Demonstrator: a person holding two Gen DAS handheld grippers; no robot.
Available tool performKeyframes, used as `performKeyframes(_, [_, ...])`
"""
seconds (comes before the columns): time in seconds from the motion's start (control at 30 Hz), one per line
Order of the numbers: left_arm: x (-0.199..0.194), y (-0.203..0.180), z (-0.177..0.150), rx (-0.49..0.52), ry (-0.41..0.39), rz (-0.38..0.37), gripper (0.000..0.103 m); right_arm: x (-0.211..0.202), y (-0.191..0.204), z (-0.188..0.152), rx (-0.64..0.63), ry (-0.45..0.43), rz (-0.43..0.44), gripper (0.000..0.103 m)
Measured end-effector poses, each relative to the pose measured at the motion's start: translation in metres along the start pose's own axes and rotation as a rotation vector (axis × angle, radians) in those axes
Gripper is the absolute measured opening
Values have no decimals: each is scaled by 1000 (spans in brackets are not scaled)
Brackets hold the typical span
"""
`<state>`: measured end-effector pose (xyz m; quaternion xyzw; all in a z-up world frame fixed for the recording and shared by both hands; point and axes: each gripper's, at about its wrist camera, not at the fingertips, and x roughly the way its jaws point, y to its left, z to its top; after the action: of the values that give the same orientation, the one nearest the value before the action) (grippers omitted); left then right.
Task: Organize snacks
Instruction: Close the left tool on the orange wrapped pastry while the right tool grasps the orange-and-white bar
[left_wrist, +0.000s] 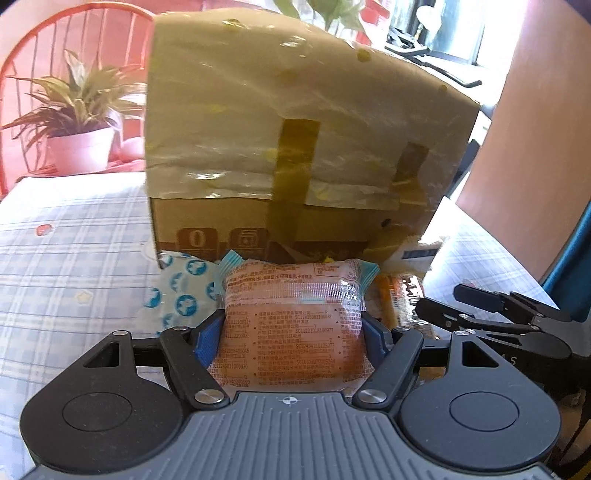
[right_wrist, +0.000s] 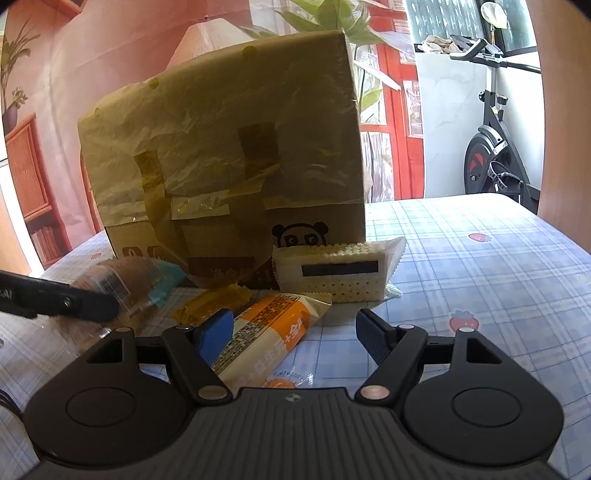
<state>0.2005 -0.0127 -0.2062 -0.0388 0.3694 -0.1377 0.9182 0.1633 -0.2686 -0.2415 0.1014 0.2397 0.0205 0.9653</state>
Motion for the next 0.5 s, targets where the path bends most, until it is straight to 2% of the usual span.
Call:
performKeyframes(0.27, [-11,13,-3,-32,-29,22,76,0,3,7,3,55,-20,74])
performKeyframes(0.5, [-17,22,-7,-74,-46,33,76,2,25,21,-23,93,5,73])
